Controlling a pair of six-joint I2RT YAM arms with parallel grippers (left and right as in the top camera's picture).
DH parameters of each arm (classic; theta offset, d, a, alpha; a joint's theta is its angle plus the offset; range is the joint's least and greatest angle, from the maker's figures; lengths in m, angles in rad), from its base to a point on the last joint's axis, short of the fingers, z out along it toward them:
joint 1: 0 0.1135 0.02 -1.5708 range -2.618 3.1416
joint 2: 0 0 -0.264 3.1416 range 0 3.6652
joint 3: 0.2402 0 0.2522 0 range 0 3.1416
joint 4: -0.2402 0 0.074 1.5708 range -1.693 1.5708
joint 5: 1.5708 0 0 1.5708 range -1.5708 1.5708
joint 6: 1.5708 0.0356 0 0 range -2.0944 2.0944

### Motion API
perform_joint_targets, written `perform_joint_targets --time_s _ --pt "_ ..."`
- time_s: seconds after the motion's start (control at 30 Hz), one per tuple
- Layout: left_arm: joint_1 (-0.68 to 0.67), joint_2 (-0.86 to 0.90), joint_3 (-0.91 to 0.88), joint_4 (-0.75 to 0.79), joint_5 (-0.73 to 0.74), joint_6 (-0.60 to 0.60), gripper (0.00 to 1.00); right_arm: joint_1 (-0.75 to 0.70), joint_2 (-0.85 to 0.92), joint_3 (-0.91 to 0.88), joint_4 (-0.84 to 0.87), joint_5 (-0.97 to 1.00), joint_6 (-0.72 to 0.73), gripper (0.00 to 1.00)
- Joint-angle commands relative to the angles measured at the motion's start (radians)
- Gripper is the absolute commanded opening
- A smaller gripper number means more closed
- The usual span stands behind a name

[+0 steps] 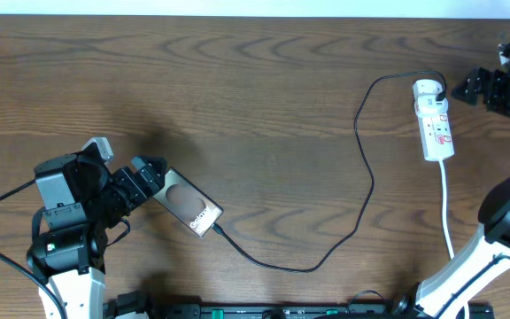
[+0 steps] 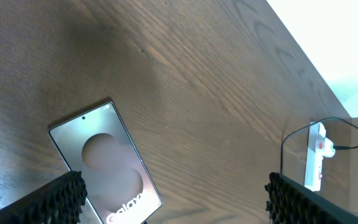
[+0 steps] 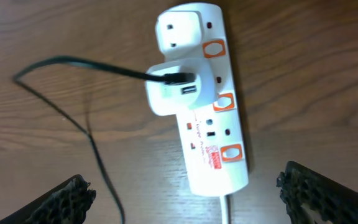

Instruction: Plug charger to phone and switch on socket

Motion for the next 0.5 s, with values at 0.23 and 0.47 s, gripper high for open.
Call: perform_joint_targets --time_s 0.23,0.47 --pt "-0.001 0.029 0.018 -0.004 -0.009 0.023 0.91 0.005 0.12 0.029 0.022 -0.023 -0.041 0.96" --pt "-0.001 0.05 0.018 -0.007 -0.009 0.023 0.91 0.042 0.188 0.029 0.04 -0.082 -0.04 0.89"
